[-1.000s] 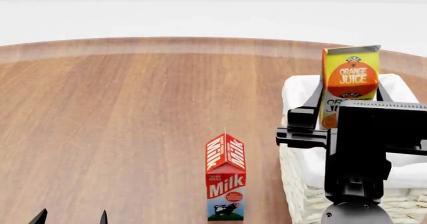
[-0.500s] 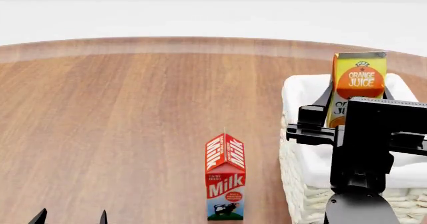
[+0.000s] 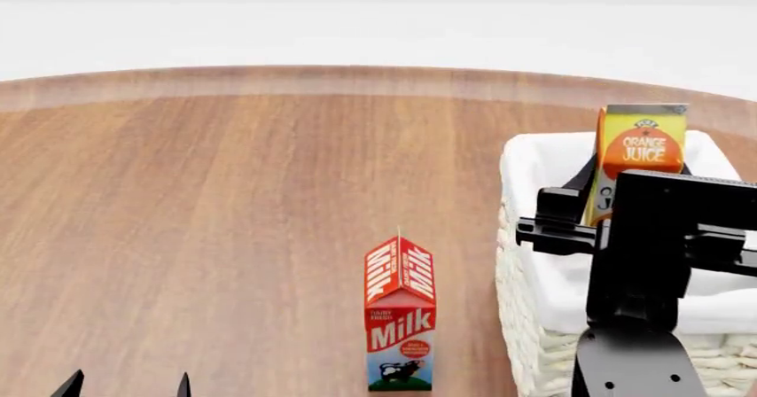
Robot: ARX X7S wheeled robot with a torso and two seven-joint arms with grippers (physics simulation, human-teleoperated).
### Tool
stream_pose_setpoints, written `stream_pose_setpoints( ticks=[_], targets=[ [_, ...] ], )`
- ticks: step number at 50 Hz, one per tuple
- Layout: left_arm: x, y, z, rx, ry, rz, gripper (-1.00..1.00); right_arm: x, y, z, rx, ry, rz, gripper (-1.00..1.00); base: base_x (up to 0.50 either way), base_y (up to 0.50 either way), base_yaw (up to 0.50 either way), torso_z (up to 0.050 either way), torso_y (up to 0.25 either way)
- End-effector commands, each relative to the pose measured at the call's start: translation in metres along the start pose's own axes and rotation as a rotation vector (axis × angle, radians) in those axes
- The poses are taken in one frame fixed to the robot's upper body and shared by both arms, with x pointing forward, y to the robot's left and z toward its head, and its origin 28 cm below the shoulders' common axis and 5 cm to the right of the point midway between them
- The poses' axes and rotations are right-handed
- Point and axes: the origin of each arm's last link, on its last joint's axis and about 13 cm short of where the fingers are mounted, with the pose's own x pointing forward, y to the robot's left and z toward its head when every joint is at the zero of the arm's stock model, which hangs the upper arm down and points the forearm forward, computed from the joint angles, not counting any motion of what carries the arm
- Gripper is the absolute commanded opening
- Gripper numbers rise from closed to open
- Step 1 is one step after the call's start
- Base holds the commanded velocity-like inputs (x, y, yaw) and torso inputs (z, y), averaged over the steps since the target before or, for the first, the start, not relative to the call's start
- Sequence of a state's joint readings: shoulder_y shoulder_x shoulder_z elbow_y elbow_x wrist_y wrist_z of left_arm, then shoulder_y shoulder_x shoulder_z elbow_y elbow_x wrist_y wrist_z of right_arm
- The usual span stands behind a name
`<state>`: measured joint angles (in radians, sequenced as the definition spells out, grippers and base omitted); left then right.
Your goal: Pick up the orange juice, and put it in the basket.
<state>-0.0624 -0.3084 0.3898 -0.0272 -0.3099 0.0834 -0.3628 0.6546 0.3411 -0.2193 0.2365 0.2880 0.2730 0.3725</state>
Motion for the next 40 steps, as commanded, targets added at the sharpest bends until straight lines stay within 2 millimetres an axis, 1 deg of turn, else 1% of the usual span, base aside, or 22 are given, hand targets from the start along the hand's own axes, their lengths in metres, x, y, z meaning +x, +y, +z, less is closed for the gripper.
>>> stream_pose_setpoints(
  ticks=[1,30,40],
  targets=[
    [0.000,0.000,0.000,0.000,0.000,0.000,1.00,0.011,0.002,-0.004,-0.045,-0.013,-0.007,-1.00,0.00,0.00,0.00,0.000,0.000],
    [0.000,0.000,0.000,0.000,0.000,0.000,1.00,0.025,0.006,-0.024,-0.074,0.019,-0.020,-1.00,0.00,0.00,0.00,0.000,0.001],
    [0.000,0.000,0.000,0.000,0.000,0.000,1.00,0.030,0.007,-0.027,-0.072,0.023,-0.023,-1.00,0.00,0.00,0.00,0.000,0.001]
  ],
)
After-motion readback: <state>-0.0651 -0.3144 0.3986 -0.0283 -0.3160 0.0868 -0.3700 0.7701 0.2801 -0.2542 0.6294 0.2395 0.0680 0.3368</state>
